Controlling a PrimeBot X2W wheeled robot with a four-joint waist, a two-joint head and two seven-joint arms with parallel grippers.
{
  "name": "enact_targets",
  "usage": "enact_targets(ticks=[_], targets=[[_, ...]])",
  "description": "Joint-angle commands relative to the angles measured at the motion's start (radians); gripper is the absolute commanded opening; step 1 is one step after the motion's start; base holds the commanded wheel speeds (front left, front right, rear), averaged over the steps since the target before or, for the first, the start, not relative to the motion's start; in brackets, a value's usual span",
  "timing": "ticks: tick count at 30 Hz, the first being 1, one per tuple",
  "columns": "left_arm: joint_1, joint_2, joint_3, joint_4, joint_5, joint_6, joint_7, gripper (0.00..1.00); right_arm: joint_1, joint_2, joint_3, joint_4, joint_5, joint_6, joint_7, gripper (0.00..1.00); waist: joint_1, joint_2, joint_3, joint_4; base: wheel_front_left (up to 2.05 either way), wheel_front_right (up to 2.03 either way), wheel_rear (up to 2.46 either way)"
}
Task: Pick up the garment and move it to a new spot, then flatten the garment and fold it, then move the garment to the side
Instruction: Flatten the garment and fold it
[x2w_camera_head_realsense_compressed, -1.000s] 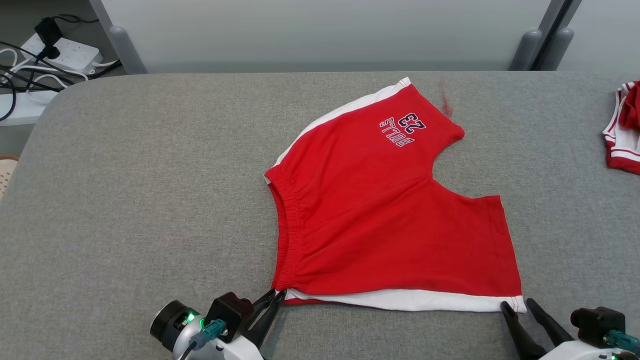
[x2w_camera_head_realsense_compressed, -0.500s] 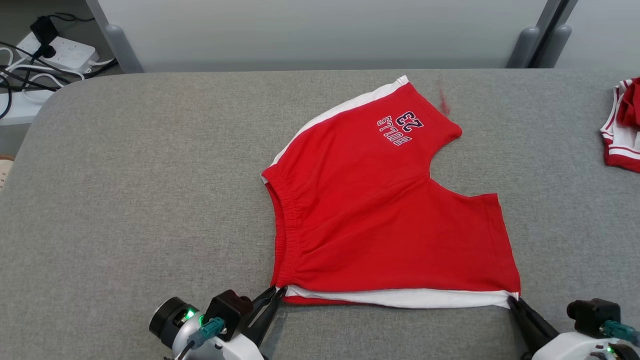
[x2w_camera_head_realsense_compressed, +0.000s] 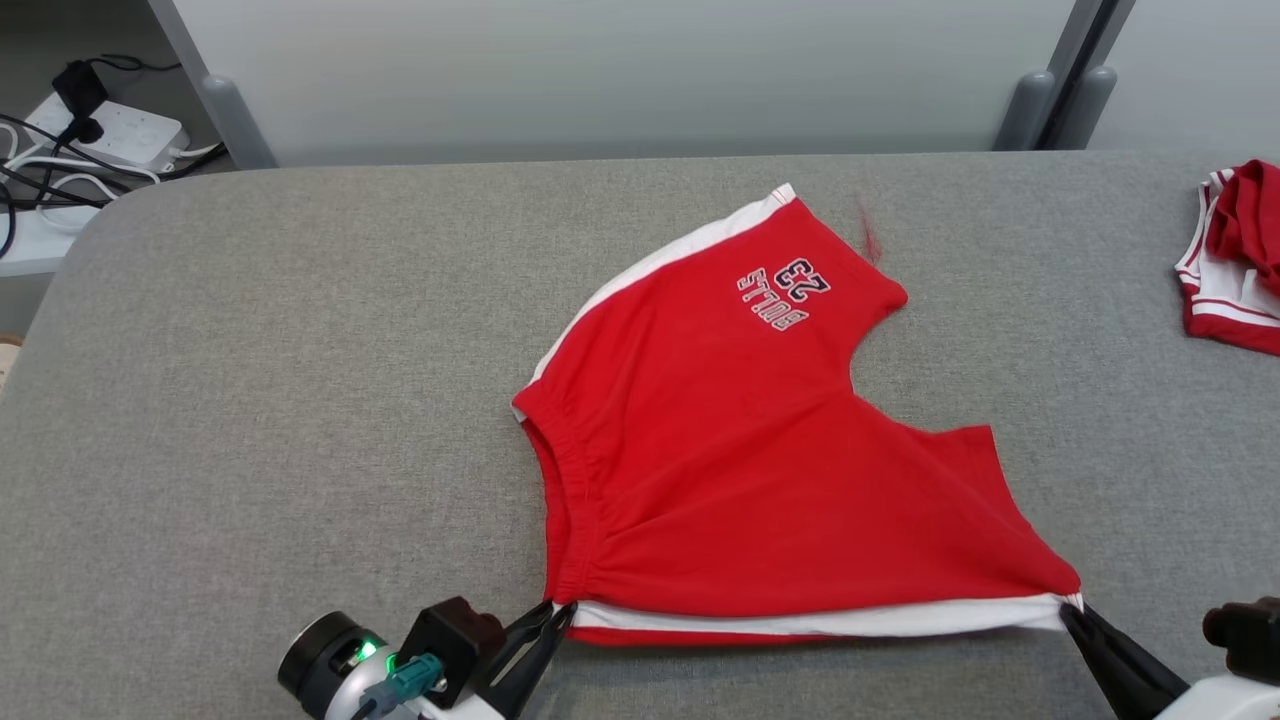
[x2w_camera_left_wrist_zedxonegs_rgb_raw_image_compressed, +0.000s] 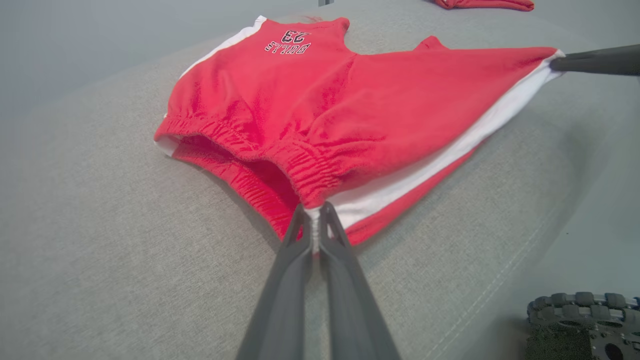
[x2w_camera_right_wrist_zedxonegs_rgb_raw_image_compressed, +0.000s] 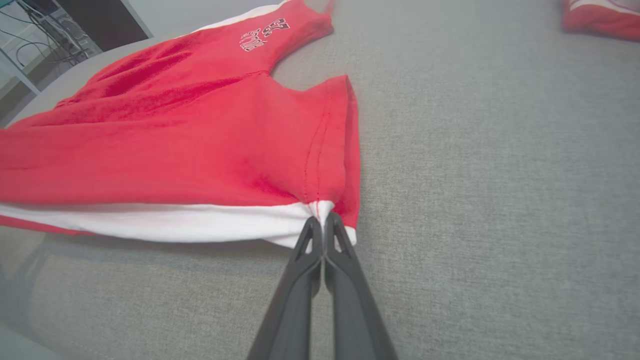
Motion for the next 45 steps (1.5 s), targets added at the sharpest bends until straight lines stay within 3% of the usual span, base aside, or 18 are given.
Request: enact_targets(ticks=[1, 10, 14, 18, 22, 31, 38, 45], targets=[[-0.016, 0.031, 0.043, -0.052, -0.008, 0.014, 0.012, 0.00, 0.016, -0.042, -0.005, -0.054, 0.006, 0.003, 0.023, 0.00, 0.0000, -0.0001, -0.003, 0.002, 0.00, 0.00, 0.00], [0.076, 0.119, 0.061, -0.265, -0.037, 0.074, 0.167, 0.00, 0.215, 0.022, -0.165, -0.346, -0.018, 0.003, 0.308, 0.00, 0.0000, -0.0001, -0.033, 0.009, 0.00, 0.00, 0.00], [0.081, 0.134, 0.071, -0.303, -0.049, 0.078, 0.182, 0.00, 0.218, 0.069, -0.225, -0.424, -0.080, 0.003, 0.342, 0.00, 0.0000, -0.0001, -0.034, 0.011, 0.00, 0.00, 0.00], [0.047, 0.118, 0.066, -0.274, -0.061, 0.056, 0.170, 0.00, 0.164, 0.104, -0.211, -0.405, -0.089, 0.003, 0.355, 0.00, 0.0000, -0.0001, -0.022, 0.016, 0.00, 0.00, 0.00], [-0.007, 0.083, 0.054, -0.215, -0.069, 0.026, 0.147, 0.00, 0.064, 0.112, -0.215, -0.312, -0.155, 0.003, 0.307, 0.00, 0.0000, -0.0001, 0.000, 0.025, 0.00, 0.00, 0.00], [-0.161, 0.010, 0.052, -0.053, -0.054, -0.028, 0.061, 0.00, -0.248, 0.169, -0.203, 0.005, -0.244, 0.003, 0.092, 0.00, 0.0000, -0.0001, 0.060, 0.052, 0.00, 0.00, 0.00], [-0.295, -0.043, 0.051, 0.085, -0.029, -0.057, -0.001, 0.00, -0.487, 0.168, -0.117, 0.251, -0.264, 0.003, -0.024, 0.00, 0.0000, -0.0001, 0.118, 0.085, 0.00, 0.00, 0.00], [-0.401, -0.087, 0.063, 0.186, -0.007, -0.060, -0.066, 0.00, -0.675, 0.148, -0.032, 0.436, -0.275, 0.003, -0.101, 0.00, 0.0000, -0.0001, 0.172, 0.113, 0.00, 0.00, 0.00]])
